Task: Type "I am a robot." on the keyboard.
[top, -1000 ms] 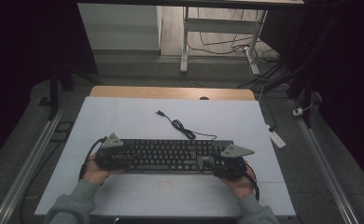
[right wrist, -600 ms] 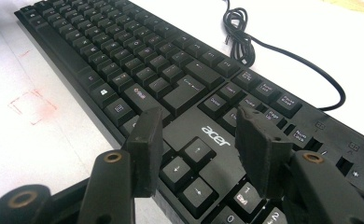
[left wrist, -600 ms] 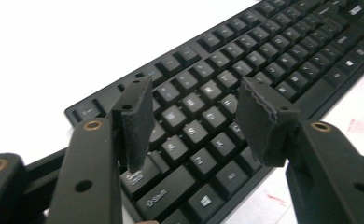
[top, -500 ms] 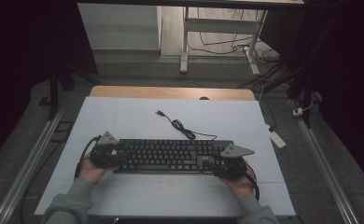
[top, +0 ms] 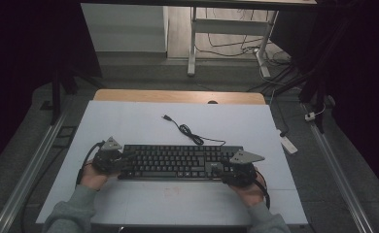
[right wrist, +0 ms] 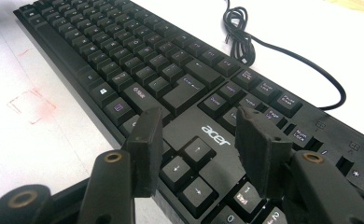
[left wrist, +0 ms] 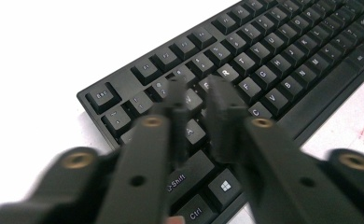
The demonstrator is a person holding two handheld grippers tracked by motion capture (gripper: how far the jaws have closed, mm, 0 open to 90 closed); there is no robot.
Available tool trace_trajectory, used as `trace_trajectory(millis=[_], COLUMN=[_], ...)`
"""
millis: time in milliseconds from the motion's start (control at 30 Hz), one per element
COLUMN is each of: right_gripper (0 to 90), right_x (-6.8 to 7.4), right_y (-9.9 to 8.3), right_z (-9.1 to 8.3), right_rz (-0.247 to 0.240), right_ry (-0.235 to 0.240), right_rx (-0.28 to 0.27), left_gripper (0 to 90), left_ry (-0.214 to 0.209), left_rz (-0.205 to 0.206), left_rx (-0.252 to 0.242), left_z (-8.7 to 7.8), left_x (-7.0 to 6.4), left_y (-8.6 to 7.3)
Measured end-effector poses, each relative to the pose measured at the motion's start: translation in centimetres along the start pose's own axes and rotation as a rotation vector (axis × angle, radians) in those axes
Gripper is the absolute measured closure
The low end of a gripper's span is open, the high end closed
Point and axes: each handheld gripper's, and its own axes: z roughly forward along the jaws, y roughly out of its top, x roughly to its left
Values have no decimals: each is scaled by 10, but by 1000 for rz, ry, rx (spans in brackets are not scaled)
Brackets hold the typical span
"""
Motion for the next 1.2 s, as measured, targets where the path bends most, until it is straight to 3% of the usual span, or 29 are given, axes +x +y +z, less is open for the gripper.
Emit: trace_trajectory(millis=[100,467,1200], right_gripper=[518,519,520], right_x=[0,0,0], right_y=[0,0,0], right_z=[0,0,1], right_rz=[0,-2,0], right_ry=[0,-1,-3], right_rx=[0,8,9], left_gripper=[889,890,891], left_ry=[1,14,16], left_rz=[1,15,11], left_rx=[12,65,85], left_z=[3,15,24], left_x=[0,-1,-2], left_y=[-1,-3,-6])
